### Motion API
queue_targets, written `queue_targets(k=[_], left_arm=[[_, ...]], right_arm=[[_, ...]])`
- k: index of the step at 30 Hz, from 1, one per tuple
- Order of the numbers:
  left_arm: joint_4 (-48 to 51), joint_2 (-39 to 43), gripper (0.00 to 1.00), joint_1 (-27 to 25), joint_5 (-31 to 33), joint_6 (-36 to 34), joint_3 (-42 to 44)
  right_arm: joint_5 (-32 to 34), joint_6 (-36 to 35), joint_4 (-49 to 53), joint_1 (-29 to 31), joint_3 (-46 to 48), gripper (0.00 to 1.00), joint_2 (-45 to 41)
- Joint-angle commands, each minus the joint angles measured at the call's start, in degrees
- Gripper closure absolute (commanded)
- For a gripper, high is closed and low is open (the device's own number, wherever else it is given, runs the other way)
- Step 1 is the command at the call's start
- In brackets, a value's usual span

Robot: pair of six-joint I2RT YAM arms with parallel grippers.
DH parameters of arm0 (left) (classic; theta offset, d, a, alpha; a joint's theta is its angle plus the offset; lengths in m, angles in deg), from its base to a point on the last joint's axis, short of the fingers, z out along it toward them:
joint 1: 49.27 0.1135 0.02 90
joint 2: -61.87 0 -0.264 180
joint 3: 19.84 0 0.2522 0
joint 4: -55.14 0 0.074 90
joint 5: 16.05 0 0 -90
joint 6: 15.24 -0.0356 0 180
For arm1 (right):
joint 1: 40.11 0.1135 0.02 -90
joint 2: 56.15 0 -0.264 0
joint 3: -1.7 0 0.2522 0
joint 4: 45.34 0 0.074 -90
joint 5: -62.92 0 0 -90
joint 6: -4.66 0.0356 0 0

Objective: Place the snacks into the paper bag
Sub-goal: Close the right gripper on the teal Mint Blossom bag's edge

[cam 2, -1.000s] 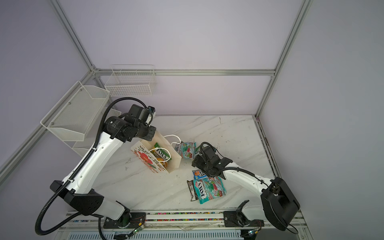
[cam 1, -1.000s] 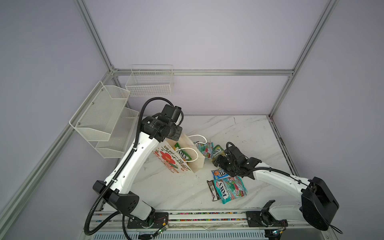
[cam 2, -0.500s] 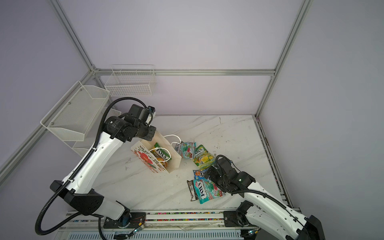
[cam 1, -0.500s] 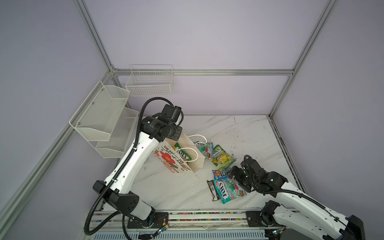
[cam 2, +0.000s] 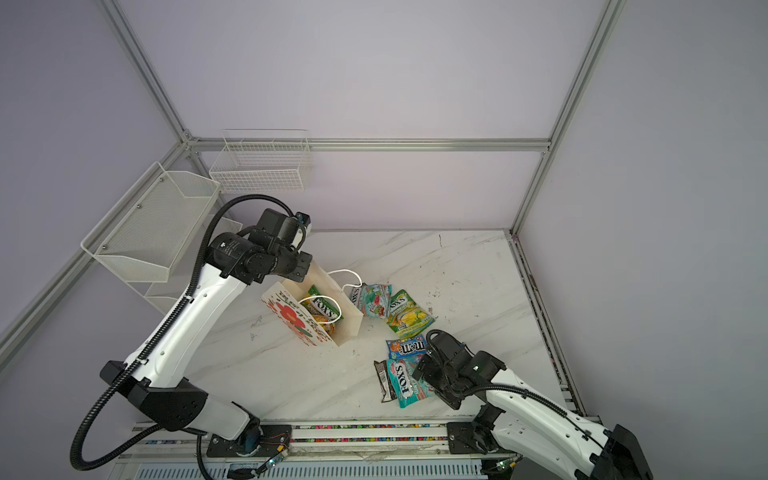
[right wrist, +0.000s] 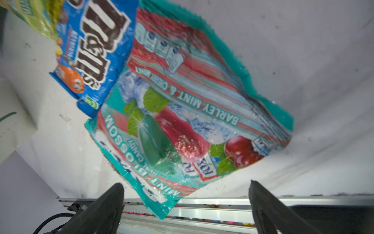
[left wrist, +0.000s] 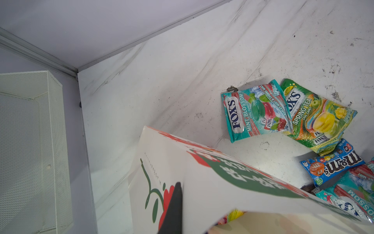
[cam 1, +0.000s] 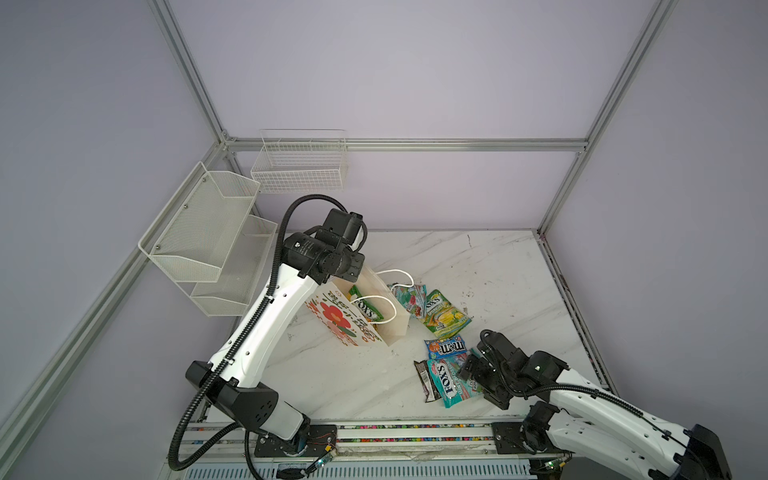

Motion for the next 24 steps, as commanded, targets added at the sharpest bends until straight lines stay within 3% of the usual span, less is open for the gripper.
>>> queue_targets(k=[1, 9, 19, 24], left_arm=[[-3.0, 1.0, 1.00, -0.2, 0.5, -0.7, -1.4], [-2.9, 1.0, 1.00, -0.2, 0.6, -0.6, -1.3], [-2.9, 1.6, 1.00, -0.2, 0.8, -0.5, -0.7], [-2.8, 2.0, 1.00, -0.2, 0.9, -0.5, -0.4]], right_arm=[[0.5, 5.1, -4.6, 2.9, 1.3, 0.03, 1.9], [0.6, 8.8, -13.7, 8.8, 2.0, 0.03, 11.1], [2.0, 11.3, -21.0, 9.1, 4.5, 0.03, 15.7], [6.8, 13.8, -19.9, 8.8, 3.6, 0.03, 16.9]])
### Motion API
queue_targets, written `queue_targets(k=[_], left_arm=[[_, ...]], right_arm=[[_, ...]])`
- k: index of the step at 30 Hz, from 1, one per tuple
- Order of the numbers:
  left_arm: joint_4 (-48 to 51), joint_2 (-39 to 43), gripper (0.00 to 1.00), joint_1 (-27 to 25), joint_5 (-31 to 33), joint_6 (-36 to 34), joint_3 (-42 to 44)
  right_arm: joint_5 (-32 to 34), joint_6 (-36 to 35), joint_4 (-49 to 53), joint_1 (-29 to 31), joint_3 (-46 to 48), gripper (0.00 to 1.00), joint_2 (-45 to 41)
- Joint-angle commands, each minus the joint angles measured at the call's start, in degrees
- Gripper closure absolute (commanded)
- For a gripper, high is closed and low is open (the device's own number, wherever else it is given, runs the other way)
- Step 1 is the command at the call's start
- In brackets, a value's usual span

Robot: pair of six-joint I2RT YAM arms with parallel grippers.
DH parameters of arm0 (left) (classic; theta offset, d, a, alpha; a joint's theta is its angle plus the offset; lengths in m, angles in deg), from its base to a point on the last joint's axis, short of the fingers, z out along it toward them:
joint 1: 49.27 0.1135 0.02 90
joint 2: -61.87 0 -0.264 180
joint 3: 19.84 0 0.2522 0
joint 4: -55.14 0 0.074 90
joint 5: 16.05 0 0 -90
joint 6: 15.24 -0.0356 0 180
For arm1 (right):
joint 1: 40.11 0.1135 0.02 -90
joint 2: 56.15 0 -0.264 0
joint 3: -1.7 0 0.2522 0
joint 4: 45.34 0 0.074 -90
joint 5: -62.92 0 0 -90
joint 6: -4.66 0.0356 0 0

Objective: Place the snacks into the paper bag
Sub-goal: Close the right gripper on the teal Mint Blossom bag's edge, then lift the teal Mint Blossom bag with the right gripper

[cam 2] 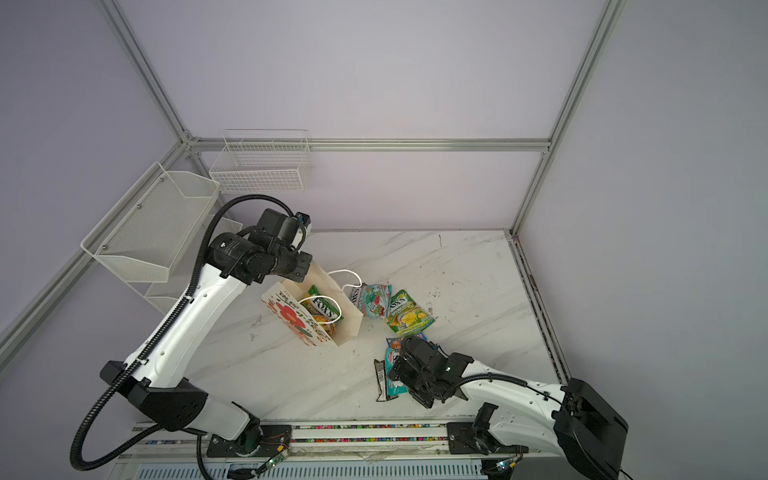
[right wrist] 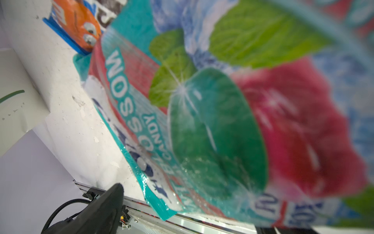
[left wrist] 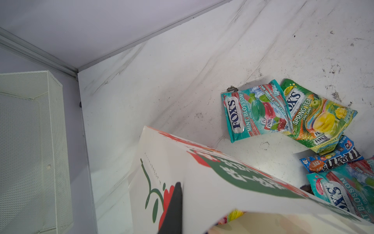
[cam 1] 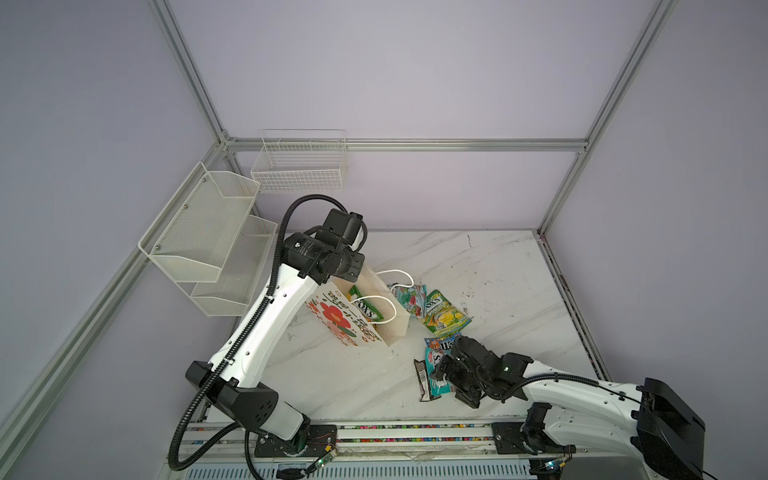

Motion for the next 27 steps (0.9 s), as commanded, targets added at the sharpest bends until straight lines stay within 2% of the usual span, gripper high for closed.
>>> queue_targets(k=[1, 4, 9, 15, 19, 27], left_arm=[[-2.9, 2.1, 1.00, -0.2, 0.9, -0.6, -0.3], [-3.0, 2.4, 1.00, -0.3, 1.1, -0.6, 0.1], [-3.0, 2.8, 1.00, -0.2, 1.2, -0.8, 0.6], [-2.9, 2.7, 1.00, -0.1, 1.2, -0.7, 0.3], [-2.9, 2.6, 1.00, -0.1, 1.3, -0.9, 0.1], [-2.8, 2.5, 1.00, -0.1, 1.4, -1.0, 0.4]], right_arm=[[6.9, 5.6, 2.9, -0.4, 2.4, 0.03, 2.8], [9.4, 4.8, 2.9, -2.3, 2.6, 0.03, 2.9], [9.4, -4.7, 2.9, -13.0, 2.0, 0.03, 2.9], [11.7, -9.6, 4.6, -17.4, -1.9, 0.03, 5.4], [14.6, -9.2, 7.4, -18.2, -3.1, 0.03, 5.6], [17.5, -6.9, 10.3, -19.7, -1.1, 0.03, 0.4]])
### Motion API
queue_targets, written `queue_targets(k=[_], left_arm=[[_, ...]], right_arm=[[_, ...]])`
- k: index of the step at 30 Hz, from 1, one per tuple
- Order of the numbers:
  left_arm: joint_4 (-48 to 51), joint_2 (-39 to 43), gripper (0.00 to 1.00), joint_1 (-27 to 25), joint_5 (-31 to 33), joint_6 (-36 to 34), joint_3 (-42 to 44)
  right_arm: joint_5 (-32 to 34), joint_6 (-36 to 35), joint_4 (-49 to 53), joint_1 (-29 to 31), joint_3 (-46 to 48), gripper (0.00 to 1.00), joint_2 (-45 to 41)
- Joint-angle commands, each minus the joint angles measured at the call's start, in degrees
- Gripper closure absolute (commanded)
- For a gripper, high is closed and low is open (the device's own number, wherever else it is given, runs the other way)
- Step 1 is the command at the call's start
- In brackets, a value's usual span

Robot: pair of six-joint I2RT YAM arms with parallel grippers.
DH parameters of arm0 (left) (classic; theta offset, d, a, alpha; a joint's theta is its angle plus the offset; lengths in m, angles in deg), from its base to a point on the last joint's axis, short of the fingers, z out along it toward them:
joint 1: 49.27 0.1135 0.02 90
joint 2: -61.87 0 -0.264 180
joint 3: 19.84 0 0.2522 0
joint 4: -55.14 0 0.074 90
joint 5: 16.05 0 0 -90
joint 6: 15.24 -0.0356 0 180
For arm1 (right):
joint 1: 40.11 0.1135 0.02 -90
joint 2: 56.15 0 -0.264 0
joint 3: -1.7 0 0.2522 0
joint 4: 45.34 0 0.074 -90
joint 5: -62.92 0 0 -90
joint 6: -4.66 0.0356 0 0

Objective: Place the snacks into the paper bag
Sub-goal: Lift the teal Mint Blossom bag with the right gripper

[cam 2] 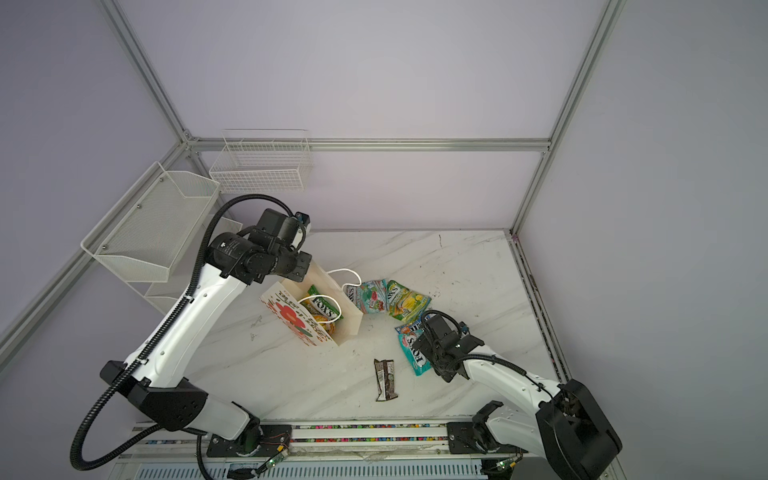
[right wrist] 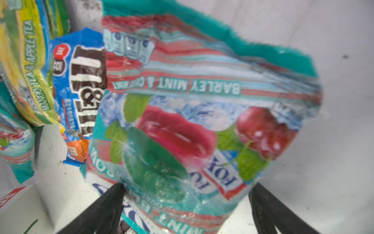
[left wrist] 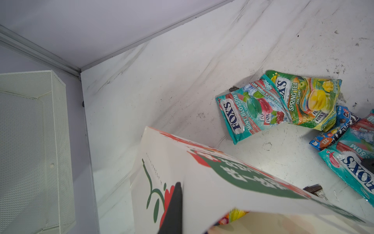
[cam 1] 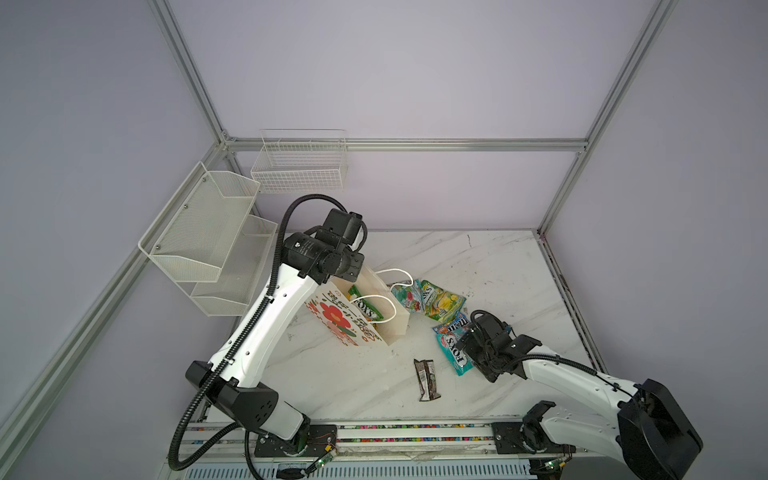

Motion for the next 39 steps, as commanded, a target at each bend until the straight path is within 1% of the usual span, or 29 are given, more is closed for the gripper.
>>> queue_targets(k=[1, 4, 8, 11, 14, 18, 19, 29, 31, 34, 39], left_arm=[[-2.8, 2.4, 1.00, -0.1, 0.6, -0.9, 0.2], [-3.0, 2.3, 1.00, -0.1, 0.5, -0.9, 0.2], [-3.1, 2.4, 1.00, -0.1, 0.4, -0.9, 0.2], [-3.1, 2.3, 1.00, -0.1, 0.3, -0.9, 0.2], [-3.2, 2.3, 1.00, -0.1, 0.5, -1.0, 0.2], [-3.2, 2.1, 1.00, -0.1, 0.3, -0.9, 0.2], [-3.2, 2.1, 1.00, -0.1, 0.4, -1.0, 0.2], [-3.3, 1.7, 1.00, -0.1, 0.6, -1.2, 0.0], [-3.3, 1.7, 1.00, -0.1, 0.5, -1.3, 0.0], [-3.3, 1.7, 1.00, -0.1, 0.5, -1.2, 0.0], [-3.3, 1.7, 1.00, -0.1, 0.5, -1.1, -0.1]], right_arm=[[3.5, 1.5, 5.2, -0.5, 1.2, 0.03, -1.2], [3.6, 1.4, 5.0, -0.5, 0.8, 0.03, -0.1], [4.3, -0.5, 3.8, -0.6, -0.3, 0.03, 2.5], [4.2, -0.9, 2.8, -0.6, -1.2, 0.05, 4.7], [4.5, -2.3, 2.1, -0.6, -2.1, 0.17, 5.3], [4.8, -2.0, 0.6, -0.6, -1.1, 0.40, 3.4], [4.7, -1.9, 0.4, -0.6, -0.9, 0.43, 3.1], [3.5, -2.7, 0.2, -0.6, -0.5, 0.70, 1.8], [3.4, -2.6, 0.6, -0.6, -0.8, 0.74, 1.3], [3.9, -2.7, 2.0, -0.6, -1.6, 0.77, 0.0], [5.2, -6.0, 3.4, -0.6, -3.3, 0.86, -2.7]])
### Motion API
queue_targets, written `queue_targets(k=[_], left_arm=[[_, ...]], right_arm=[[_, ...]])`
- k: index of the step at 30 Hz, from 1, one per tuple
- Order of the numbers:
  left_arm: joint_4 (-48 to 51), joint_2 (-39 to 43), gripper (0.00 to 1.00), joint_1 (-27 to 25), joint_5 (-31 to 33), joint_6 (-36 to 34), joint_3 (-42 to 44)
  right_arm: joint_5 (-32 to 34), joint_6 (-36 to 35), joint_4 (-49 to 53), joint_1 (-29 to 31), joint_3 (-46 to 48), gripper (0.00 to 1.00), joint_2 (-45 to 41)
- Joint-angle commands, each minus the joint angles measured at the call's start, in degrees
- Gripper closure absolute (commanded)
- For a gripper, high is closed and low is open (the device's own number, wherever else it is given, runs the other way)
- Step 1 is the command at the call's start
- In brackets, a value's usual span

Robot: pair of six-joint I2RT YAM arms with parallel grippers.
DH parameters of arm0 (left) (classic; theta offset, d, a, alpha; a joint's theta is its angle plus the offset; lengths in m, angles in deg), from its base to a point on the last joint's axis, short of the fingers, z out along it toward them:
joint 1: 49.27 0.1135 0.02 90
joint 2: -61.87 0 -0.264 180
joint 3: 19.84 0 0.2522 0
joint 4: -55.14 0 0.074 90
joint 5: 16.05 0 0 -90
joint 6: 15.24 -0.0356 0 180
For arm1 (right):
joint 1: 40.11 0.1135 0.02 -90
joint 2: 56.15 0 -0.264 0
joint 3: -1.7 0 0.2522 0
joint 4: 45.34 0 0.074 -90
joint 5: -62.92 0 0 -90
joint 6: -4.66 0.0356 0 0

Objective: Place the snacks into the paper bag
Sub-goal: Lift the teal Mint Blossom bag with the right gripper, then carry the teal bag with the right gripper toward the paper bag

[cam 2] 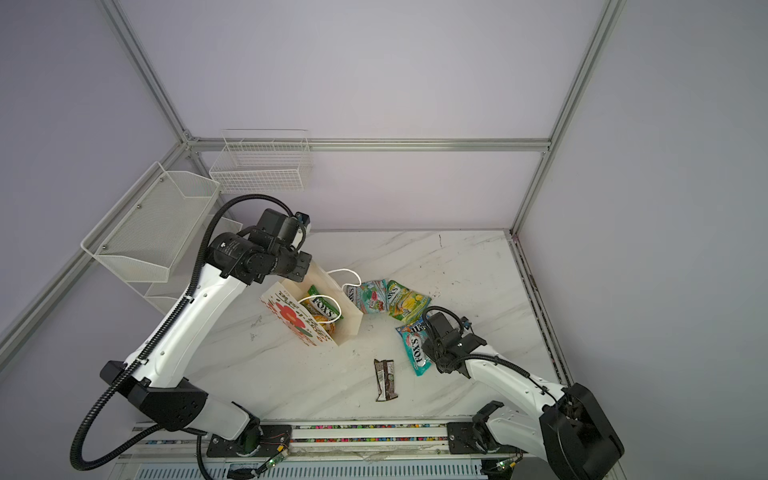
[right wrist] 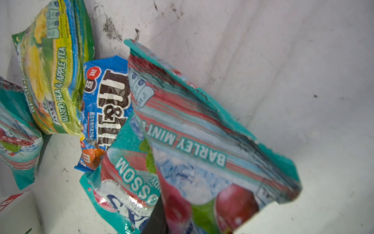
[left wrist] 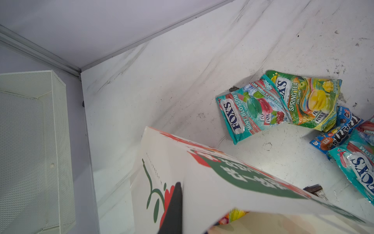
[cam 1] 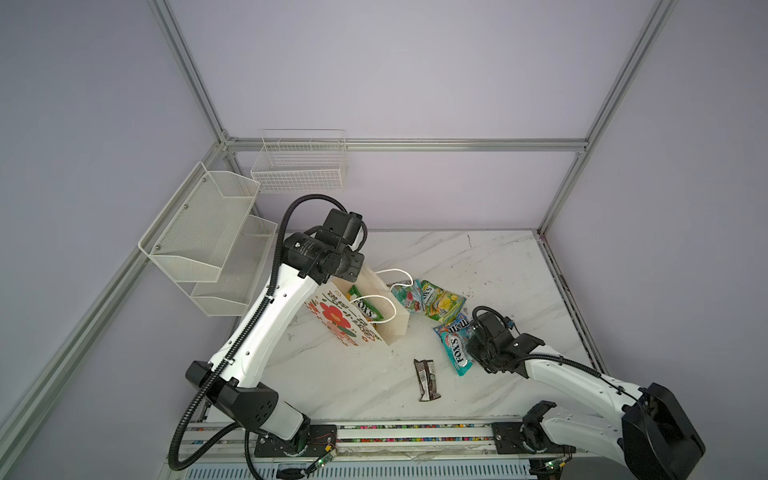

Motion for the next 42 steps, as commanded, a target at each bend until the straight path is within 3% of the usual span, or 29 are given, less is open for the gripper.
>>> queue_targets(k=[1, 7, 20, 42], left_arm=[[-3.3, 1.7, 1.00, -0.1, 0.5, -1.1, -0.2], [-3.2, 1.9, 1.00, -0.1, 0.4, -0.9, -0.2], [-3.0, 1.7, 1.00, -0.1, 0.6, -0.9, -0.6], [-2.5, 1.1, 1.00, -0.1, 0.8, -0.9, -1.7]], right_arm=[[1.3, -2.9, 2.3, -0.2, -2.0, 0.89, -2.4], [-1.0, -7.4, 0.2, -0.2, -2.8, 1.00, -5.6], [0.0, -19.4, 3.4, -0.1, -10.4, 1.00, -11.4], [-16.5, -29.0, -8.4, 0.6, -13.0, 1.00, -18.4]])
